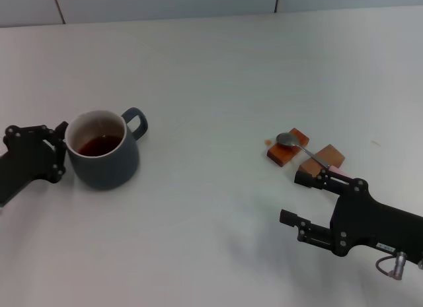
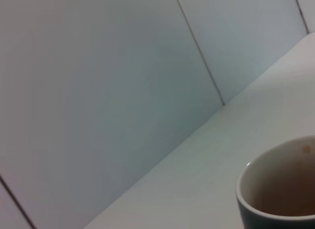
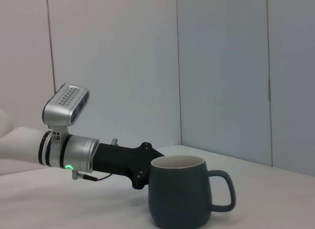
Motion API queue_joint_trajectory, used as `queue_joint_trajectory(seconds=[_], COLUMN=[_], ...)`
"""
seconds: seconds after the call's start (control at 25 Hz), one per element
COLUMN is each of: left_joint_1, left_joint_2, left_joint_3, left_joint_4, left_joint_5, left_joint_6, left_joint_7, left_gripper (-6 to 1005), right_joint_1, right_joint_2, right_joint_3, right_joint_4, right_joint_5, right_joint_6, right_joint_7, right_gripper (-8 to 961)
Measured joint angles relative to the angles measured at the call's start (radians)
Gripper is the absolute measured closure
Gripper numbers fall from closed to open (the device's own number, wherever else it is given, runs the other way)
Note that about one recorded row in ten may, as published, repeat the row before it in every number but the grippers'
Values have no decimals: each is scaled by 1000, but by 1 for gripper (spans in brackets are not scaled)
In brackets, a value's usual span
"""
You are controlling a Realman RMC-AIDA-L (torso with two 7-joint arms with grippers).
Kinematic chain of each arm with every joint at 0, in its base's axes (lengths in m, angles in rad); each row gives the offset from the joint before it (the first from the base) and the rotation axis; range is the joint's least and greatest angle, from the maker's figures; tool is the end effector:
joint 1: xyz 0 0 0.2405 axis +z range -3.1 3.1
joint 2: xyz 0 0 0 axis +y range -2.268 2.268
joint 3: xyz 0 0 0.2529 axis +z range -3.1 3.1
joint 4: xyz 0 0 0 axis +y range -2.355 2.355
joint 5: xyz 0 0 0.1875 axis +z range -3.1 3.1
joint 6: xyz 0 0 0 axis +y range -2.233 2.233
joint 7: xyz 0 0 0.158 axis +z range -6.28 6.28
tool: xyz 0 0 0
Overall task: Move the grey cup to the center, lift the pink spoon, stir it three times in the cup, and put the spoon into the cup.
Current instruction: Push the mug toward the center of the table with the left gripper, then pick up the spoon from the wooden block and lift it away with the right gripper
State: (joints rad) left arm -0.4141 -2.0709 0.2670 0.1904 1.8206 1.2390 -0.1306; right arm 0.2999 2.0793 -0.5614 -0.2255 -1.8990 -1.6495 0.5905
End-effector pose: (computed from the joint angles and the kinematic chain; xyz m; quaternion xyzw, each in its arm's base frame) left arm -0.3272 0.2989 -0.0226 -0.8741 -0.0170 -0.1363 0.4659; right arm 0.2863 0.2149 -0.0482 -0.9093 0.1174 0.3321 0.2217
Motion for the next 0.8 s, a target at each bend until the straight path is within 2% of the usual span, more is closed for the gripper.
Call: queue_joint_trajectory(seconds=[0.8], left_joint_1=[-52], left_joint_2=[-2], left_joint_3=[47], left_joint_4=[-175], left_joint_5=[0], left_joint_6=[12], left_joint_7=[-11], left_gripper=[959], right_joint_1=[-3], right_joint_2=[-1], right_joint_3=[0], right_joint_4=[-2], right_joint_5=[0], right_joint_6=[-10], right_joint_7=[0], right_gripper=[237])
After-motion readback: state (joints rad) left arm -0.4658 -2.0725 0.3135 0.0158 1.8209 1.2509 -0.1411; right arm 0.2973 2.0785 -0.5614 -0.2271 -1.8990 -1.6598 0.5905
